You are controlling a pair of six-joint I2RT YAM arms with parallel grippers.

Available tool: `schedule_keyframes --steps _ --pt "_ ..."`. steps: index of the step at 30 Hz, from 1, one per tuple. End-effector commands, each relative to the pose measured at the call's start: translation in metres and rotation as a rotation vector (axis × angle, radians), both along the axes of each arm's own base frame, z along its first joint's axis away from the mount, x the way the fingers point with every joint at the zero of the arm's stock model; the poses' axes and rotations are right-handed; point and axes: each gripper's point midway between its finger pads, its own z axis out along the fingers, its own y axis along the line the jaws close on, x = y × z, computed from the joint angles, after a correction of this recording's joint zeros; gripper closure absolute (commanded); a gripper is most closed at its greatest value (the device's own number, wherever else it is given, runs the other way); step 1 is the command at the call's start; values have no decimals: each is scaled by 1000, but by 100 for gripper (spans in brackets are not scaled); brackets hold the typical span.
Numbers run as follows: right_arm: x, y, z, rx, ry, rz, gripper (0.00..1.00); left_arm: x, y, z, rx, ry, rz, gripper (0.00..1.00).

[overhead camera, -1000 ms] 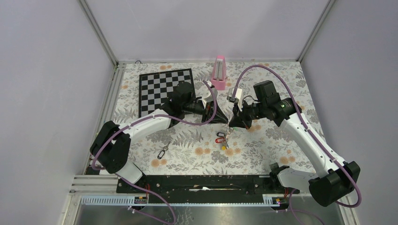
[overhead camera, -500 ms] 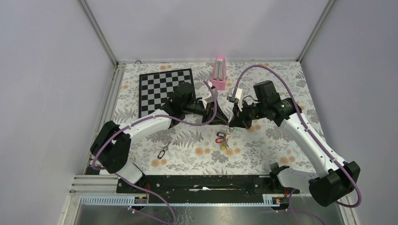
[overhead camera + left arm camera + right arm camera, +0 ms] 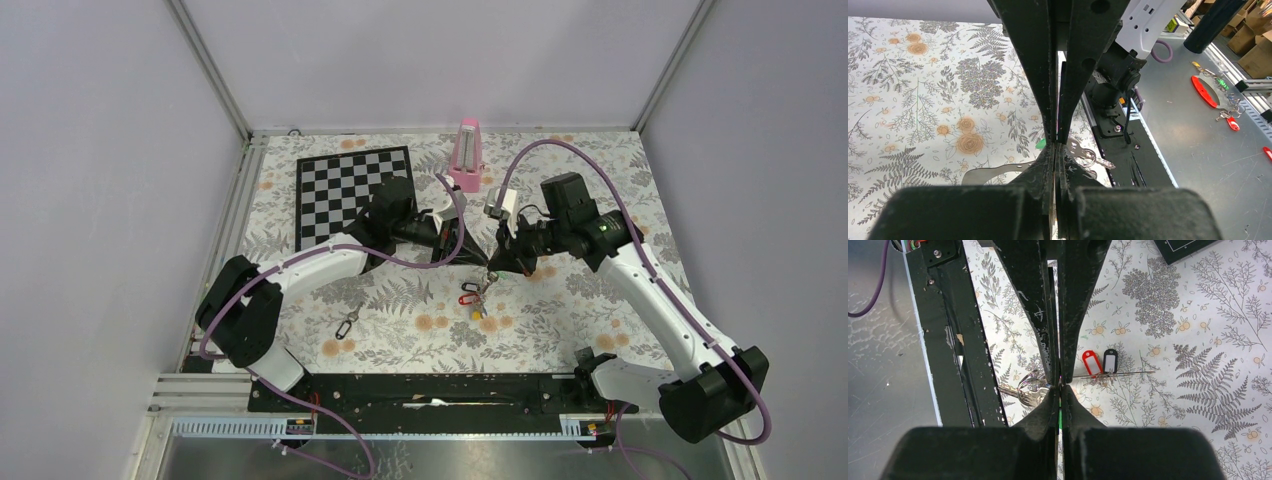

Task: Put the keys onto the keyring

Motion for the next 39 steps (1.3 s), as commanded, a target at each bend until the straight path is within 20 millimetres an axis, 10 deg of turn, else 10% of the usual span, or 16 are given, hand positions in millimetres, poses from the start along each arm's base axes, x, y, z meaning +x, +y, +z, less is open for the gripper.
schedule_keyframes --steps 1,15,39 --pt "2 4 14 39 -70 -4 91 -3 0 28 -60 -71 -29 100" --pt "0 -3 35 47 -158 -12 61 -3 27 85 -243 21 -4 100" --pt "-28 23 45 216 -52 181 48 -13 34 82 -294 90 -14 100"
